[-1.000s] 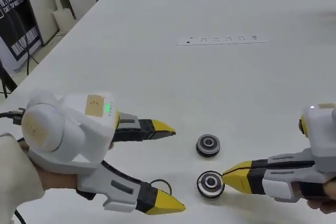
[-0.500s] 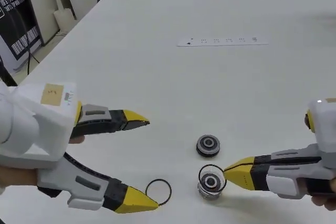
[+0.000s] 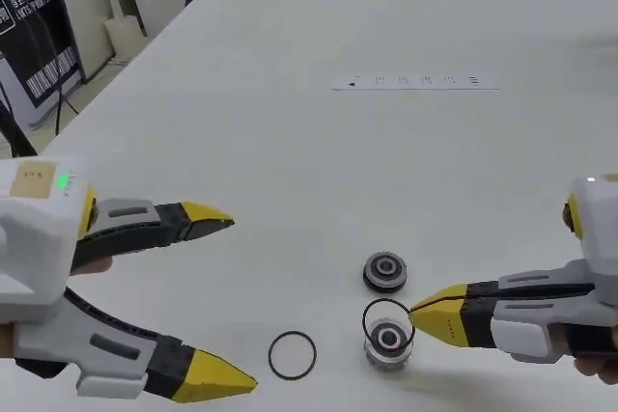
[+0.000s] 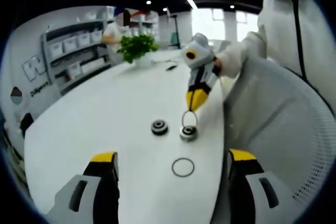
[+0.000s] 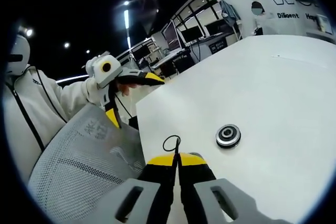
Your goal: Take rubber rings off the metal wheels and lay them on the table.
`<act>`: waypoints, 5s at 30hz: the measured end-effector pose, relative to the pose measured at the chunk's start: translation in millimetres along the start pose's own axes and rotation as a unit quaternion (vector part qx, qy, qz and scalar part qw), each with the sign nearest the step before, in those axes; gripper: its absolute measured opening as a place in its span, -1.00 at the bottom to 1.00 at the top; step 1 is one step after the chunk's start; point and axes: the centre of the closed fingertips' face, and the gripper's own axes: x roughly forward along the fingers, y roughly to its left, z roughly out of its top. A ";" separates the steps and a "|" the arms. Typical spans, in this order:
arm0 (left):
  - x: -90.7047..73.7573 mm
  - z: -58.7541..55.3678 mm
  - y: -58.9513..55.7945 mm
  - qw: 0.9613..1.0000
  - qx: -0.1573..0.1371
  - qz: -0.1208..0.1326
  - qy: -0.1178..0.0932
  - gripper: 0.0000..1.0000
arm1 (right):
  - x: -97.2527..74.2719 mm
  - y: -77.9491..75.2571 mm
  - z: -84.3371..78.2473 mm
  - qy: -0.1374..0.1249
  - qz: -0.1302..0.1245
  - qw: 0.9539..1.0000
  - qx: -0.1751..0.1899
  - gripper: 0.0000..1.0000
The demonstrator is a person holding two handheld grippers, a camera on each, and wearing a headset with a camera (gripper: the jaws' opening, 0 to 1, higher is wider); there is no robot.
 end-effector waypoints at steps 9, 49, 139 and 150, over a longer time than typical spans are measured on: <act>-17.6 -7.1 5.8 0.999 -0.018 0.028 -0.011 0.79 | 3.1 7.2 4.6 0.008 0.011 1.000 -0.012 -1.00; -37.5 -33.6 -3.7 0.992 -0.076 0.089 -0.037 0.76 | 34.6 47.4 15.0 0.060 0.076 0.993 -0.067 -1.00; -37.6 -38.1 -3.5 0.992 -0.084 0.088 -0.030 0.72 | 55.3 0.6 -3.3 0.094 0.006 0.991 -0.094 -0.66; -39.6 -35.9 -3.5 0.992 -0.082 0.089 -0.028 0.72 | 39.0 -8.0 20.4 0.056 -0.015 0.993 -0.099 -0.54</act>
